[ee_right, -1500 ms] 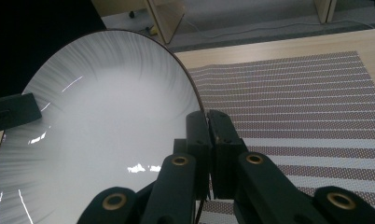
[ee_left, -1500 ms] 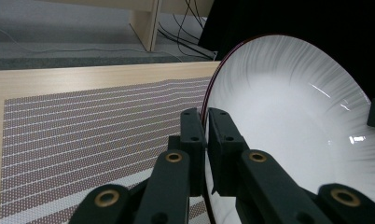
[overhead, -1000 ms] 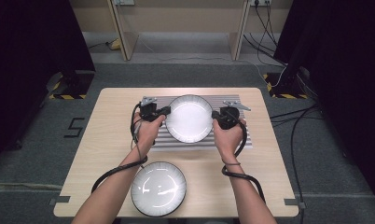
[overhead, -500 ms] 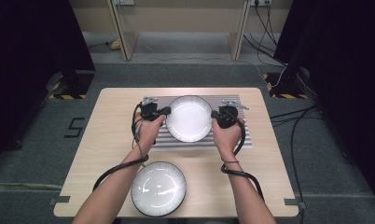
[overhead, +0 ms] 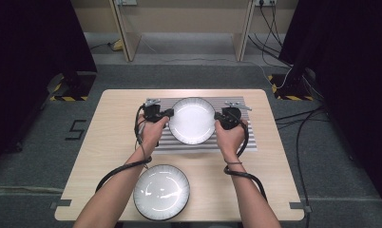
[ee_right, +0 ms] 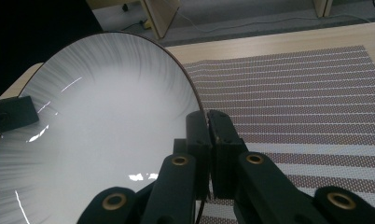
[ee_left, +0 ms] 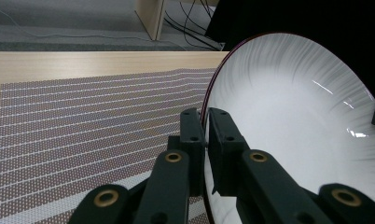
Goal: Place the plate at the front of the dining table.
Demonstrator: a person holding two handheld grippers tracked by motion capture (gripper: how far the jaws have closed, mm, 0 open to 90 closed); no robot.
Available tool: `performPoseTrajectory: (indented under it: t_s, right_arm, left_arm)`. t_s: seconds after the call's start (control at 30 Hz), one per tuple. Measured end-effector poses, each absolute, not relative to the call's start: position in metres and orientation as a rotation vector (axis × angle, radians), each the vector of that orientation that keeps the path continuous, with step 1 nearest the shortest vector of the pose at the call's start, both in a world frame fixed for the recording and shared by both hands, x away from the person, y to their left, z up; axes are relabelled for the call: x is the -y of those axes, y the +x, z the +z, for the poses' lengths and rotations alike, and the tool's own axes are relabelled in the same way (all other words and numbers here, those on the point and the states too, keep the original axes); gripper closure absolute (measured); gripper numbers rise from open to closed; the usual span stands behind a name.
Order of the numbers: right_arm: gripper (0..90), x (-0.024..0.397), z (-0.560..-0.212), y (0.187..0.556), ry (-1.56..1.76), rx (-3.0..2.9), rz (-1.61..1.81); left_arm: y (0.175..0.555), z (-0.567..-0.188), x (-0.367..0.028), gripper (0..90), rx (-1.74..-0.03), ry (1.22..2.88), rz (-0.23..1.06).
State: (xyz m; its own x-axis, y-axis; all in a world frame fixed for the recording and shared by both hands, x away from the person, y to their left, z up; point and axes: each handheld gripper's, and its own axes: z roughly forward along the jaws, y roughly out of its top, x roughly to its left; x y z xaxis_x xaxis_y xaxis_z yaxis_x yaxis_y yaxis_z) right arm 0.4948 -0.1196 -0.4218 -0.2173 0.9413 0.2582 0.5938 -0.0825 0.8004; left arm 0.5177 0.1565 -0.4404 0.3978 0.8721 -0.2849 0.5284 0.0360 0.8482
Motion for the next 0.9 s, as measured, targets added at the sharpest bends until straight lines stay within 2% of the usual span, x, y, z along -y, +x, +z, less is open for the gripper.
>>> performPoseTrajectory:
  t_s: [0.9]
  right_arm:
    - [88.3,0.117,-0.430,0.507,1.678,-1.822,1.196]
  left_arm:
    - [0.529,-0.451,-0.156,84.1,-1.303,1.635,0.400]
